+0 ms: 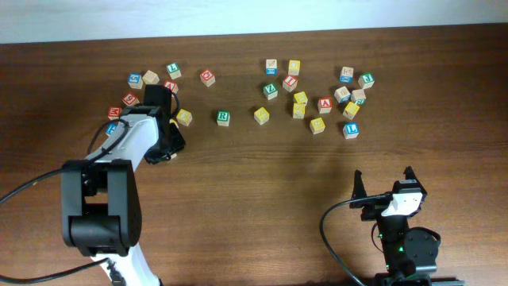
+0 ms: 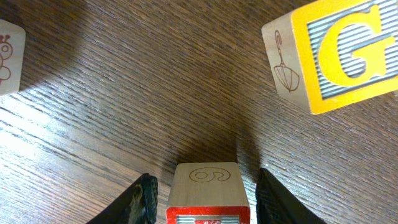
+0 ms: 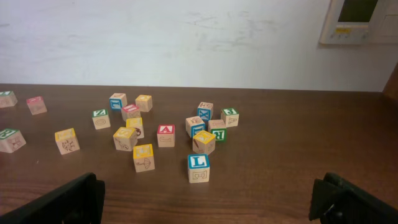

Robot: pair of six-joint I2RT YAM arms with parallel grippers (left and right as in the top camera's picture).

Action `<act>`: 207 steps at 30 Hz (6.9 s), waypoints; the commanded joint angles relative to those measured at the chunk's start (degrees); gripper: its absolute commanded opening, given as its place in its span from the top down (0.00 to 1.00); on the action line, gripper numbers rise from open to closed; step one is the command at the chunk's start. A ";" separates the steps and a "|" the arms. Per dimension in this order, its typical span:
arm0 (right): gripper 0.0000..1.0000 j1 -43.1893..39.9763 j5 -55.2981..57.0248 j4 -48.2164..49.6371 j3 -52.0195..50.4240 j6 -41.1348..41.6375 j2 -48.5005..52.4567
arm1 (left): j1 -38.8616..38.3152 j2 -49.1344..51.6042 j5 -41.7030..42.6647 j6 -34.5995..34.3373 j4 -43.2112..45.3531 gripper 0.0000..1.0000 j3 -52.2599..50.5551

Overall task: Spell out ICRA
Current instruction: 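Lower the left gripper and close it on the red I block, then carry the red I block right toward the table center, then lower the I block onto the table and open the left gripper, then move the left gripper back over the yellow-lettered blocks at left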

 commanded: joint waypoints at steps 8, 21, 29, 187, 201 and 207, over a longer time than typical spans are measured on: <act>0.02 -0.37 0.50 -0.35 -0.28 -0.13 -0.26 | 0.15 0.81 -0.83 0.55 -0.44 0.71 -0.11; 0.02 -0.37 0.50 -0.35 -0.28 -0.13 -0.26 | 0.09 -2.40 1.18 1.22 -11.32 0.75 6.45; 0.02 -0.37 0.50 -0.35 -0.28 -0.13 -0.26 | -5.86 -5.22 23.67 15.61 -19.15 0.77 6.62; 0.02 -0.37 0.50 -0.35 -0.28 -0.15 -0.26 | -24.28 -3.28 1.68 4.20 -9.35 0.39 3.21; 0.02 -0.37 0.50 -0.35 -0.28 -0.13 -0.26 | -9.46 -3.26 1.53 4.26 -23.52 0.00 23.54; 0.02 -0.37 0.50 -0.35 -0.28 -0.15 -0.26 | -3.15 -3.26 -2.78 4.20 -23.32 0.01 23.54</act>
